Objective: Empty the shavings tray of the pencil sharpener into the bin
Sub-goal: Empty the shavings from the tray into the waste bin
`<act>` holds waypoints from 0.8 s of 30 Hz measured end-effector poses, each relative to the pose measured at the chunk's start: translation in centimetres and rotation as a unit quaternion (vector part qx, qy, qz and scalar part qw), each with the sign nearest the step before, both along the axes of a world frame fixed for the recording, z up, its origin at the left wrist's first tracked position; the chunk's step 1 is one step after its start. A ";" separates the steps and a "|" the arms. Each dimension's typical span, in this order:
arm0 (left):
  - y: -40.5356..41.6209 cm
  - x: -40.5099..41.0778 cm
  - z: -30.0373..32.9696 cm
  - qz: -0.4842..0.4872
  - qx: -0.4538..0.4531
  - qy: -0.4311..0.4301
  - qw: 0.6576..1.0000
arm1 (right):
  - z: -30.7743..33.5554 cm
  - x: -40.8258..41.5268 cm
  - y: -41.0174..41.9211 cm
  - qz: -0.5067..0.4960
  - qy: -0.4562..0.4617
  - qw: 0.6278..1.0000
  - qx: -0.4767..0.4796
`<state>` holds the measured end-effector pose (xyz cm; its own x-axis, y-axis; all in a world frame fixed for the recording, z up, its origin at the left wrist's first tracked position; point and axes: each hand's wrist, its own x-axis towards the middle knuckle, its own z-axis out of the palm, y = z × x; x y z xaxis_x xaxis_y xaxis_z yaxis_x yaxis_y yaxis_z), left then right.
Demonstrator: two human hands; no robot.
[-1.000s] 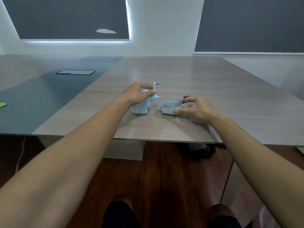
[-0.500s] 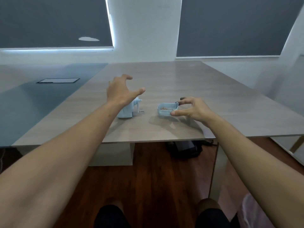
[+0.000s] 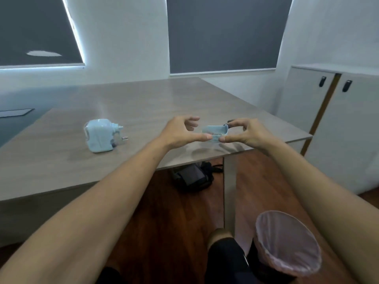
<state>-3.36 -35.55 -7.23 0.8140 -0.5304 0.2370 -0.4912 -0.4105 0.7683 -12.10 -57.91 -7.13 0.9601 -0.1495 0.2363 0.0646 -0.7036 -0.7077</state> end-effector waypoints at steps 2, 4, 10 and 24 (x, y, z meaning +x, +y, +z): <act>-3.3 -1.1 -0.9 -0.039 0.018 0.012 0.999 | -0.1 -2.7 -2.1 -0.023 0.003 1.000 -0.001; -6.7 -2.4 -1.7 -0.071 0.013 0.032 0.997 | -0.3 -5.4 -4.2 -0.047 0.009 0.999 0.003; -15.4 -7.7 -3.7 -0.156 0.010 0.034 0.987 | -2.3 -12.8 -10.6 -0.112 0.019 0.991 0.063; -28.7 -15.2 -21.9 -0.200 0.070 0.161 0.964 | -19.4 -21.8 -20.1 -0.241 0.144 0.951 0.126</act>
<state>-18.58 -64.23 -29.17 0.5568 -0.8257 -0.0903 -0.3771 -0.3482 0.8582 -33.95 -78.05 -26.49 0.7854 -0.6056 -0.1284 -0.4449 -0.4080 -0.7972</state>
